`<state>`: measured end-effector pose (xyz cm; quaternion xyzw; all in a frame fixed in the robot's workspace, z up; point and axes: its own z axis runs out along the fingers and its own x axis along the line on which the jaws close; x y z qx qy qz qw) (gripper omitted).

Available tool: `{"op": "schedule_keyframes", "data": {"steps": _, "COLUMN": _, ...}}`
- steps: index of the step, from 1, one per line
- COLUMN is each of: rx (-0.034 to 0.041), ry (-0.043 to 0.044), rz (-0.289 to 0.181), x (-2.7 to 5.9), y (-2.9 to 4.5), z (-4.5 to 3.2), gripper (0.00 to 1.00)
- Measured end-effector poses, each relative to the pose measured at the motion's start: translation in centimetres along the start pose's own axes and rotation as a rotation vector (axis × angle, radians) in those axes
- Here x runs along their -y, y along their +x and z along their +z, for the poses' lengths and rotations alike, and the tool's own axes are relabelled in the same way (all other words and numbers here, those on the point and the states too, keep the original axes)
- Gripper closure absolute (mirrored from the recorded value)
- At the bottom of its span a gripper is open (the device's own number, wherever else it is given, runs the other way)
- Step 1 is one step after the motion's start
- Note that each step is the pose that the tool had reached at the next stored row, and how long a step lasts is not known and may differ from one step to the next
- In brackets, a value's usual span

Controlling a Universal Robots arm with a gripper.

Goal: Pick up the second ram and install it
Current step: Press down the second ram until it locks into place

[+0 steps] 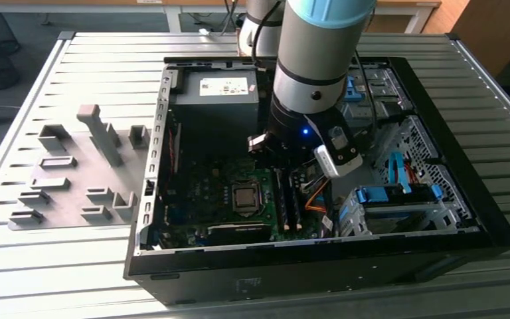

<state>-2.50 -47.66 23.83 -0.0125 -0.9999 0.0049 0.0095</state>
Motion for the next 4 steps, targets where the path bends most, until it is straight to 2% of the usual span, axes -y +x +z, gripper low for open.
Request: {"op": "schedule_keyframes", "data": {"steps": 4, "rx": -0.0002, "ry": 0.0004, "rz": 0.0, "x": 0.0, "y": 0.0, "z": -0.1, "gripper": 0.89}}
